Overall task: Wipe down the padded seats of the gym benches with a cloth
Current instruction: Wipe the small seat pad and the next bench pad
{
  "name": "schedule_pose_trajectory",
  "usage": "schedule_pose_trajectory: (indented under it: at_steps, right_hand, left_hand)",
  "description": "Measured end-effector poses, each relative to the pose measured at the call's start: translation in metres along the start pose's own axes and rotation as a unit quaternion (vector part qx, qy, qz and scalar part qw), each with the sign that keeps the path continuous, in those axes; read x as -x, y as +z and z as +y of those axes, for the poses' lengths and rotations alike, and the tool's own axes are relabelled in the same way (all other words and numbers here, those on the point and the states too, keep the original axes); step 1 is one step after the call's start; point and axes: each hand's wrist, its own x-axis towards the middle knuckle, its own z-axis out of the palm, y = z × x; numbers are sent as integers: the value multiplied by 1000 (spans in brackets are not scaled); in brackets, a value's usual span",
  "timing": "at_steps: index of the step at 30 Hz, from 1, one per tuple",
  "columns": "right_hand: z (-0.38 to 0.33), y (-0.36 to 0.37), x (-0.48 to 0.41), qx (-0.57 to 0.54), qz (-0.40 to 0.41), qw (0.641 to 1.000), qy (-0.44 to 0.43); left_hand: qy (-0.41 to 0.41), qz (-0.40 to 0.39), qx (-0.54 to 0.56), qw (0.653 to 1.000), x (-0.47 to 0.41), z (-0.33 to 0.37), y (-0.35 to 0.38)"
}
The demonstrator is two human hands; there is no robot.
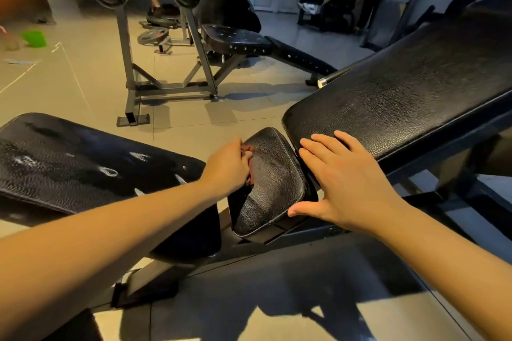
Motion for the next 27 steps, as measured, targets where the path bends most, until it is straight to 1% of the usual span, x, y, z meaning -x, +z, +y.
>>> schedule_pose_trajectory:
  at_steps: [1, 2, 3, 6, 7, 8, 9, 11, 12, 13, 14, 15, 16, 18, 19, 20, 21, 24, 25, 26, 27]
  right_hand:
    - [0, 0, 0, -2, -5, 1000, 1]
    - [0, 0, 0, -3, -7, 1000, 2]
    - [0, -1, 0, -3, -10, 1000, 2]
    - [1, -1, 1, 7, -12, 1000, 2]
    - [2, 0, 1, 8, -9, 1000, 1]
    - [2, 1, 1, 7, -5, 1000, 0]
    - [2, 2, 1, 6, 0, 1000, -2]
    - [2, 2, 1, 2, 5, 1000, -3]
    - [2, 2, 1, -1, 6, 1000, -3]
    - [2, 3, 1, -3, 8, 1000, -4]
    - [2, 3, 1, -3, 8, 1000, -5]
    - [2, 3, 1, -3, 8, 1000, -5]
    - [2, 3, 1, -1, 6, 1000, -5]
    - [2, 3, 1, 2, 4, 1000, -2]
    - [2, 2, 1, 3, 2, 1000, -1]
    - [2, 2, 0, 3, 1, 1000, -1]
    - [2, 3, 0, 4, 3, 1000, -2]
    - [1, 3, 0, -1, 6, 1000, -3]
    - [1, 2, 0, -2, 4, 1000, -2]
    - [1, 2, 0, -2, 3, 1000, -2]
    - [1, 0, 0, -1, 2, 1000, -2]
  left_hand:
    - [-25, 8, -11, 1000, -2, -2, 1]
    - [-19, 12, -15, 1000, 4, 1, 1]
    - [12, 10, -9, 1000, 15, 9, 2]
    - [170, -20, 45, 984, 59, 32, 4]
    - [200, -29, 49, 978, 64, 33, 4]
    - [209, -30, 39, 977, 61, 29, 2]
    - [188, -25, 21, 982, 51, 22, 1]
    - [74, -15, -21, 997, 22, 4, -1]
    - [21, -10, -44, 999, 12, -4, -2]
    - [-10, -4, -65, 998, 8, -8, -2]
    - [-12, 1, -72, 997, 13, -5, -2]
    - [13, -1, -61, 998, 25, 3, -1]
    - [61, -6, -35, 998, 40, 13, 1]
    - [173, -28, 20, 984, 70, 31, 1]
    - [204, -34, 27, 978, 74, 33, 1]
    - [208, -28, 12, 978, 69, 29, 1]
    - [180, -17, -14, 983, 57, 22, 1]
    - [35, -11, -82, 996, 15, -6, -1]
    - [12, -5, -90, 996, 12, -9, -1]
    - [10, 3, -98, 995, 14, -7, -1]
    - [29, 3, -103, 994, 23, 0, -1]
